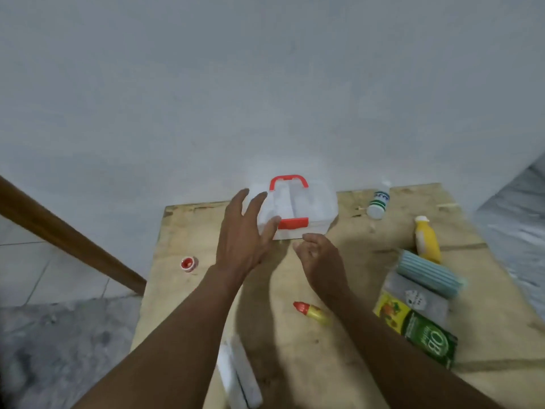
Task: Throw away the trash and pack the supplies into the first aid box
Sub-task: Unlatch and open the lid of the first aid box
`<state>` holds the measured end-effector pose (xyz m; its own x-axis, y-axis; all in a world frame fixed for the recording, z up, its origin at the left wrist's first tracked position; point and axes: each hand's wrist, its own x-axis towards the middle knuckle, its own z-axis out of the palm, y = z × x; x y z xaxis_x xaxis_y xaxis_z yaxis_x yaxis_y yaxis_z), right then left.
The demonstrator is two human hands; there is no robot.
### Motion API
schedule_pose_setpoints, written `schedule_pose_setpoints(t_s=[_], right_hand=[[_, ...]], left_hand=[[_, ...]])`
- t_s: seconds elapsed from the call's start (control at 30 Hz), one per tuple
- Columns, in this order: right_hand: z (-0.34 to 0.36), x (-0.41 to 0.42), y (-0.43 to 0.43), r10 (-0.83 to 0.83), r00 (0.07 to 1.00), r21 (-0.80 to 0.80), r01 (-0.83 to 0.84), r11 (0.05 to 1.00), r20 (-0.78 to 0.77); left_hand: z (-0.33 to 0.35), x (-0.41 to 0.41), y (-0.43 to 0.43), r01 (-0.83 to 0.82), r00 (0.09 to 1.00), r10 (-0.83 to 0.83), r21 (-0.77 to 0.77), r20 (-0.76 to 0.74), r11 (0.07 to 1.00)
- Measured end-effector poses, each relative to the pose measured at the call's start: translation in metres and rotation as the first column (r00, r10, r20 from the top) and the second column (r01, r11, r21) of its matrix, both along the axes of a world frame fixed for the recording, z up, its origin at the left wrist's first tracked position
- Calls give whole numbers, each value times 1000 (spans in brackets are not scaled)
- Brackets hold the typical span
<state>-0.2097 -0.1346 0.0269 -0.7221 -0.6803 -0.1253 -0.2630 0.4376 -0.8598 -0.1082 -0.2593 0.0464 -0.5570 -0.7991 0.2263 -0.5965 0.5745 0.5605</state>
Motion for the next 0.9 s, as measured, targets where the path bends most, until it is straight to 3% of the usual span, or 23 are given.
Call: schedule_pose_setpoints(t_s=[0.13, 0.23, 0.33, 0.43, 0.6, 0.9], right_hand=[[-18, 12, -24, -145, 941, -203, 213, 956, 305], [-33, 21, -38, -187, 751, -272, 442, 855, 633], [-46, 25, -51, -171, 625, -275, 550, 788, 761], [-53, 26, -63, -162, 578, -289, 607, 740, 799], [-56, 30, -76, -254, 546, -246, 681, 690, 799], [-49, 26, -80, -258, 707, -411, 625, 664, 658]], left_hand=[[-23, -6, -22, 81, 996, -80, 27, -37, 996], [-44, -5, -30, 105, 989, -101, 34, -105, 994], [-55, -7, -31, 116, 974, -112, 7, -199, 993], [-60, -9, -30, 130, 956, -124, 4, -265, 992], [-58, -8, -32, 136, 959, -137, -23, -247, 990], [-59, -9, -33, 111, 965, -112, -20, -238, 994]])
